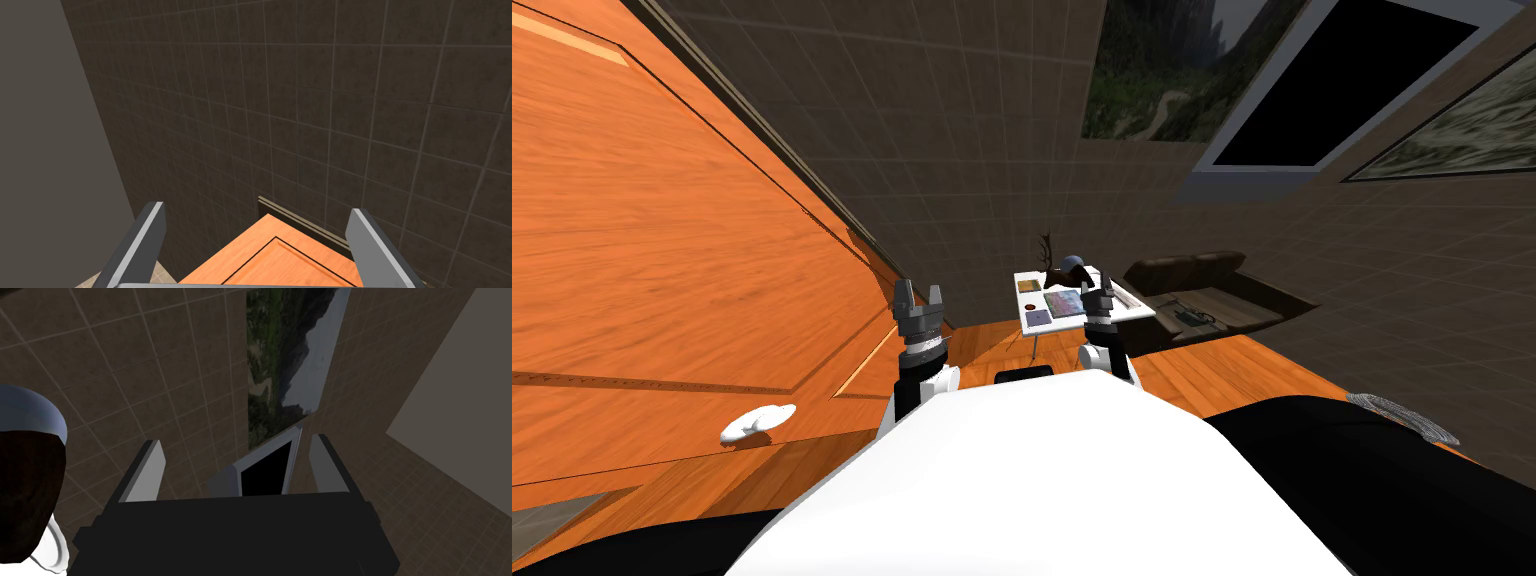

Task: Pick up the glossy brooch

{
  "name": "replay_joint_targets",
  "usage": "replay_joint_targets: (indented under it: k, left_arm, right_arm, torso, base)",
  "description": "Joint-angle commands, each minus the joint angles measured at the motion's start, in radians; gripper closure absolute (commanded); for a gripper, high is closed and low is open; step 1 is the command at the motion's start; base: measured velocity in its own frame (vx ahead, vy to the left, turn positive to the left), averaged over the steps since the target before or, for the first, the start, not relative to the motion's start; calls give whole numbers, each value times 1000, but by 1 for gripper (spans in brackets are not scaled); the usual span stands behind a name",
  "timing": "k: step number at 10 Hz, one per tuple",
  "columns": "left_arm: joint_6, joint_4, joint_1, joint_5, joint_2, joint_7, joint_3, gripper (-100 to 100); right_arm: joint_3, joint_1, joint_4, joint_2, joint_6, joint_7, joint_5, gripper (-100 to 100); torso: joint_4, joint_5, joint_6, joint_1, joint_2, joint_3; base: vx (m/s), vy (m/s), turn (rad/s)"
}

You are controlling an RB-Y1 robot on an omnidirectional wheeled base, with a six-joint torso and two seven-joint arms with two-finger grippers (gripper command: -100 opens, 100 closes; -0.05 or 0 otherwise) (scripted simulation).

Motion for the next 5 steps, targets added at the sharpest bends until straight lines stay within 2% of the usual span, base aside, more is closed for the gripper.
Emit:
replay_joint_targets:
  k: [1,4,5]
  left_arm:
    - [0,0,0,0,0,0,0,0]
    - [0,0,0,0,0,0,0,0]
    - [0,0,0,0,0,0,0,0]
  right_arm:
    - [-8,4,4,-41,3,3,0,-100]
    - [-37,17,18,-133,9,15,4,-100]
    - [-37,17,18,-148,9,15,4,-100]
  torso:
    - [0,0,0,0,0,0]
    - [1,0,0,2,4,2]
    - [1,1,0,3,6,3]
  base:
    - [-18,14,-4]
    - [-64,44,-6]
    - [-58,53,-9]
